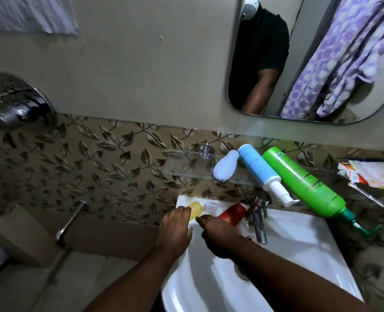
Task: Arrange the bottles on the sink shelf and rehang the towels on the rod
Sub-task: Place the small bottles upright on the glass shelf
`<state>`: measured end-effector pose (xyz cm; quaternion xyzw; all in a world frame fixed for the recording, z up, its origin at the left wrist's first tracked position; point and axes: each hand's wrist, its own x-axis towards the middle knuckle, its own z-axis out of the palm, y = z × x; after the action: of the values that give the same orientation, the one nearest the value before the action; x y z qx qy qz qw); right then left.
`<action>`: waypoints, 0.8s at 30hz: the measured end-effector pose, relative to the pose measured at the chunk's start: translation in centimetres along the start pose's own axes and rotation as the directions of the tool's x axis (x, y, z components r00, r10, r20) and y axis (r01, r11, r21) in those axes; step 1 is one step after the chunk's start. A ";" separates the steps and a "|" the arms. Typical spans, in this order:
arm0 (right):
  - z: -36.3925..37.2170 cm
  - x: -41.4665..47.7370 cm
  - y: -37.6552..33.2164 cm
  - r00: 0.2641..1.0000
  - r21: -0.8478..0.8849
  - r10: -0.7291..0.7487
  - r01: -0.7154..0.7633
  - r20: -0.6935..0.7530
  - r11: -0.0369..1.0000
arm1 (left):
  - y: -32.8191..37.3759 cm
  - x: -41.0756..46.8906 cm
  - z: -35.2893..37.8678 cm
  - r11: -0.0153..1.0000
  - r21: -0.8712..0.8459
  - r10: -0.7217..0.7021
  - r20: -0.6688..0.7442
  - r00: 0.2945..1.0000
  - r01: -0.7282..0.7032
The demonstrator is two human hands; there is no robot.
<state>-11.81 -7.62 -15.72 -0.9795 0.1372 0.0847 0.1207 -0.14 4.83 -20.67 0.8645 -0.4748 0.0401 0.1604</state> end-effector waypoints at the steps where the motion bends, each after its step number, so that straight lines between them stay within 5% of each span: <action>1: 0.4 0.0 0.2 1.000 -0.002 0.000 0.000 -0.006 1.000 | -0.2 0.4 0.5 0.999 0.024 -0.029 0.022 0.999 0.028; 24: 0.5 -2.0 0.8 0.987 0.094 0.014 0.001 -0.157 0.996 | 0.2 3.7 4.0 0.978 0.164 -0.151 0.133 0.980 0.128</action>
<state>-13.96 -7.71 -15.96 -0.9759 0.1533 0.0008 0.1552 1.36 0.51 -23.56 0.9061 -0.4187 0.0027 0.0607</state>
